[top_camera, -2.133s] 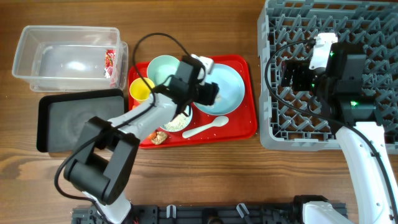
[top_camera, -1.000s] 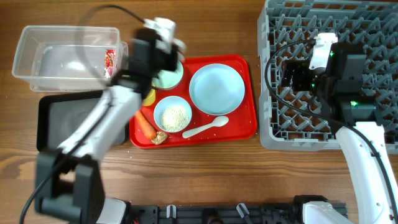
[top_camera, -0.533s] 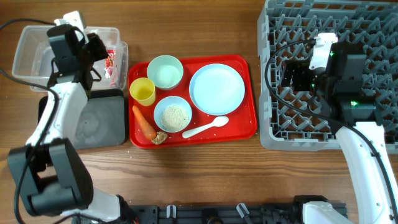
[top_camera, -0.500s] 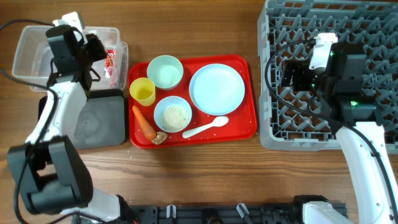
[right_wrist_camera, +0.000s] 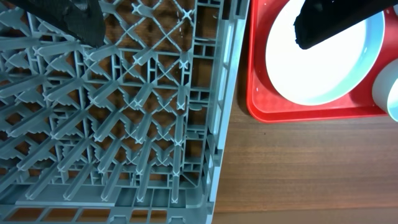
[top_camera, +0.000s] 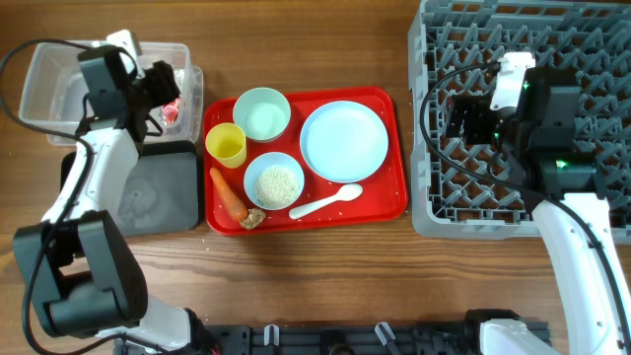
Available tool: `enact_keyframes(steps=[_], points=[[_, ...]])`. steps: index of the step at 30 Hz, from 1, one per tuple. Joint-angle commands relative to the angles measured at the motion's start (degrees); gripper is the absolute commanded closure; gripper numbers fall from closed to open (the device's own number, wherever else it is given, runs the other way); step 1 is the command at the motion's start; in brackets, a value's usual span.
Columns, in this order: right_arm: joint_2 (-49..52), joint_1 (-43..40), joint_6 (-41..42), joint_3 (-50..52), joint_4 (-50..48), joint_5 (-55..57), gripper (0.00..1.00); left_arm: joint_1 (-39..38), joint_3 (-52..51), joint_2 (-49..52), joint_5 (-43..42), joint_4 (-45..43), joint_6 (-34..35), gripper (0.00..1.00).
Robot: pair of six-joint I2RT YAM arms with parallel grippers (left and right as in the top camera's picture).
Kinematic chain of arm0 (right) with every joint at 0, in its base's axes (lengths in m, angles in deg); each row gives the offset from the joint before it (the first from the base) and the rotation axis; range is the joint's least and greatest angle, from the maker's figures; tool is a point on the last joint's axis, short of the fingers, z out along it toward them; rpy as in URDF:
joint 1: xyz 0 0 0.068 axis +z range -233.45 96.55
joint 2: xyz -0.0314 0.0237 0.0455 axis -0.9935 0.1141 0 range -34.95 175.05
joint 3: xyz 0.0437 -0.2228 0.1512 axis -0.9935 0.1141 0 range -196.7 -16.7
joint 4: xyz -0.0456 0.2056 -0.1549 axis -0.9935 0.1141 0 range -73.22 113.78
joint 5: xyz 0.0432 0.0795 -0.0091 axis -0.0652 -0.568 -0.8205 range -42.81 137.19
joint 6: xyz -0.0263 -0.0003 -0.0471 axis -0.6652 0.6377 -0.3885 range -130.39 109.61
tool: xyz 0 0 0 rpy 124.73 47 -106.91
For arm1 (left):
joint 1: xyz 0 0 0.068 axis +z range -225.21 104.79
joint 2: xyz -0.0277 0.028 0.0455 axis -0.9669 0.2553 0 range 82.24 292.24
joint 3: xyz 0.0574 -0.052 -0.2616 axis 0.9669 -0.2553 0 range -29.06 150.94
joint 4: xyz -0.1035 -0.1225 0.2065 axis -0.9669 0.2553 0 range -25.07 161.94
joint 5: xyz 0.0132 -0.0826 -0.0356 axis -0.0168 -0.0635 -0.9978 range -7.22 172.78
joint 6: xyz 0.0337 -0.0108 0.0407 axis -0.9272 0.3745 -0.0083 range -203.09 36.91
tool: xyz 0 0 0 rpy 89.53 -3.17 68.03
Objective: Sort waste into correct bins and load items into the dishwasher rack
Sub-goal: 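Grasp the yellow cup with the left gripper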
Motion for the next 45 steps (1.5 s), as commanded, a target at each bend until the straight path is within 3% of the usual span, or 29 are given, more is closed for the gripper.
enact_keyframes(steps=[1,5,9,16,33,37,42,45], points=[[0.33,0.28,0.46,-1.11,-0.02,-0.9,0.0,-2.78,0.26,-2.58,-2.91,4.92,-0.09,0.36],[0.33,0.28,0.44,-1.11,0.02,-0.9,0.0,-5.16,0.26,-3.69,-2.91,10.47,-0.09,0.41],[0.33,0.28,0.28,-1.11,0.02,-0.9,0.0,-7.39,0.26,-5.46,-2.91,16.79,-0.07,0.57],[0.33,0.28,0.31,-1.11,0.0,-0.9,0.0,-12.04,0.09,-5.79,-2.8,26.4,-0.09,0.58],[0.33,0.28,0.28,-1.11,0.02,-0.92,0.0,-19.19,-1.38,-2.29,-1.75,28.37,-0.07,0.6],[0.33,0.28,0.28,-1.11,0.02,-0.9,0.0,-19.26,-1.38,-1.51,0.79,27.74,-0.07,0.81],[0.33,0.28,0.31,-1.11,0.02,-0.92,0.0,-19.23,-1.36,-1.51,4.96,27.21,-0.09,0.82],[0.33,0.28,0.31,-1.11,0.02,-0.92,0.0,-19.23,-1.36,-1.51,4.92,27.17,-0.09,0.96]])
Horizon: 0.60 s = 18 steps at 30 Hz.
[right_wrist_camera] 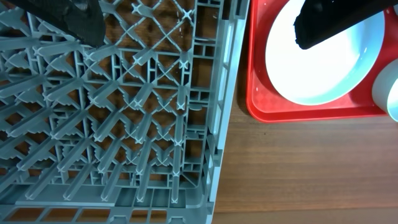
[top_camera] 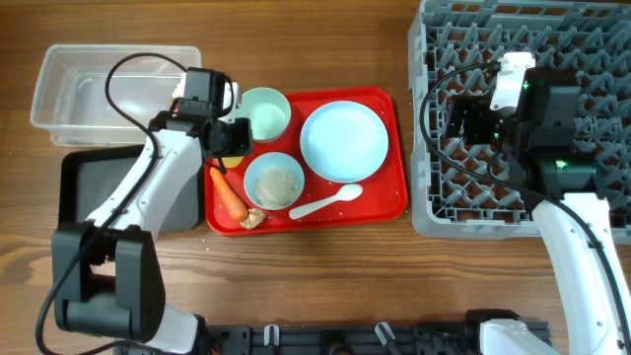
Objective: Sort waste into correct bins and load items into the dishwasher rack
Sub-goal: 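Grasp the yellow cup with the left gripper, then lift the yellow cup and hand it to the right gripper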
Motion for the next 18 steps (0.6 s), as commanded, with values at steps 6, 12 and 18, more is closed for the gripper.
enact_keyframes(steps=[6,12,18], points=[[0.33,0.28,0.31,-1.11,0.02,-0.9,0.01,-0.04,1.49,-1.51,2.05,-0.17,0.13,0.96],[0.33,0.28,0.31,-1.11,0.02,-0.9,0.0,-0.04,4.33,-5.88,2.08,0.35,0.13,0.96],[0.33,0.28,0.31,-1.11,-0.07,-0.9,0.0,-0.04,6.99,-10.38,2.03,2.84,0.15,0.96]])
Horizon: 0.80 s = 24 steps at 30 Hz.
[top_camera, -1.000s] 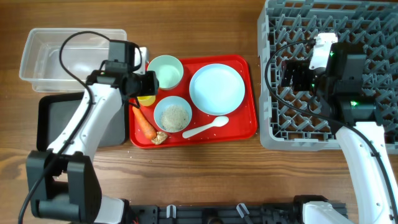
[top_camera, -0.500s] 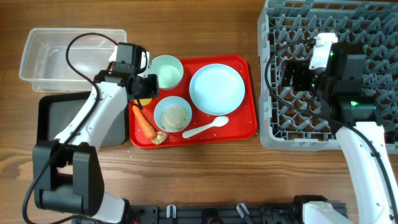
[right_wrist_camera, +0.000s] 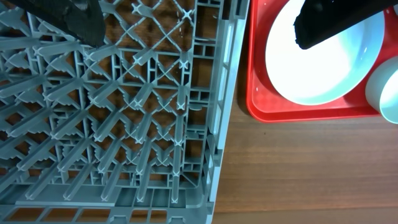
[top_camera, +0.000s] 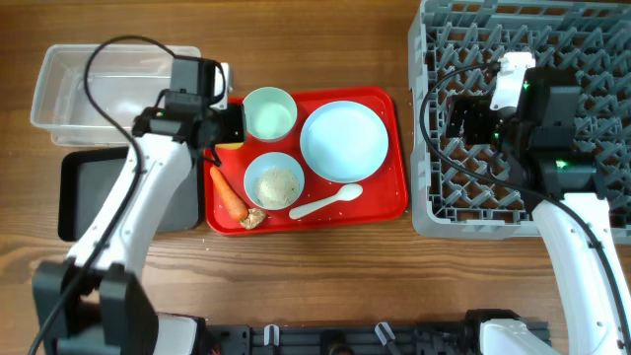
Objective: Sort waste into correct bins and load items into the dishwasher rack
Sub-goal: 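Lift the yellow cup and hand it to the right gripper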
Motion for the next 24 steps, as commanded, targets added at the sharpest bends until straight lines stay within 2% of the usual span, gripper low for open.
enact_keyframes(steps=[1,5,11,13,18,21,24], points=[[0.33,0.28,0.31,-1.11,-0.04,-0.9,0.0,-0.04,3.34,-4.46,0.11,0.15,0.0,0.96],[0.33,0.28,0.35,-1.11,-0.79,-0.9,0.0,-0.04,5.2,-6.97,-3.67,-1.46,1.99,0.96],[1.18,0.28,3.06,-1.11,-10.73,-4.79,0.0,-0.11,5.25,-6.34,-23.63,-13.11,7.96,0.96],[2.19,0.28,2.56,-1.11,-14.93,-11.54,0.0,-0.33,5.25,-5.09,-31.32,-18.36,11.45,0.96],[6.99,0.28,-3.63,-1.11,-22.51,-37.03,0.0,-0.83,5.25,-1.73,-47.67,-30.45,17.51,0.96],[10.71,0.28,-6.56,-1.11,-25.14,-51.87,0.0,-0.85,5.25,-0.85,-53.86,-33.51,19.5,0.96],[13.9,0.28,-7.91,-1.11,-28.96,-65.29,0.0,-0.85,5.25,-0.63,-56.57,-33.79,19.52,0.96]])
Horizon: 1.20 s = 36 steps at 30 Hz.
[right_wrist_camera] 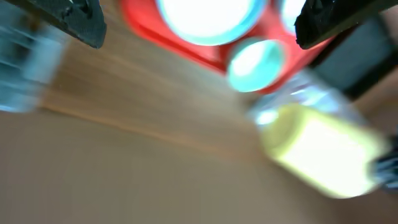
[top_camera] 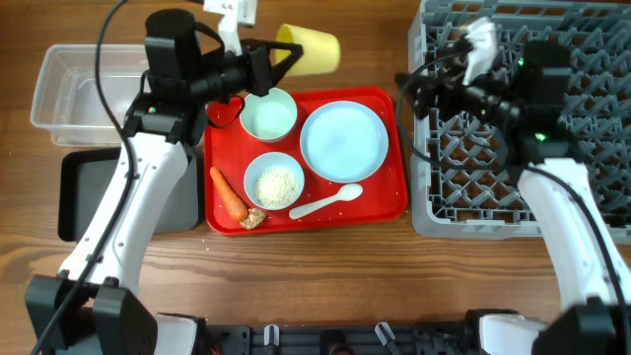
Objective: Sort waste into correct bins and load items into the dishwasher rack
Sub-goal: 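Lift the yellow cup and hand it to the right gripper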
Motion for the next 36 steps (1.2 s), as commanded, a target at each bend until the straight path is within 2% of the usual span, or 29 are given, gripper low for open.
enact_keyframes(steps=[1,4,16,36], points=[[4.31,0.28,-3.76,-0.98,-4.83,-28.02,0.0,-0.2,0.79,0.55,-11.04,-0.63,2.84,0.96],[7.17,0.37,-2.93,-0.98,-10.51,-36.0,0.0,-0.2,0.79,0.55,-14.34,-0.76,2.86,0.96],[9.11,2.14,-2.1,-0.98,-14.86,-35.95,0.0,-2.47,0.79,0.55,-25.2,-4.5,4.66,0.96],[9.11,6.27,-0.39,-0.98,-21.24,-35.3,0.02,-4.7,0.79,0.55,-25.2,-4.9,4.79,0.96]])
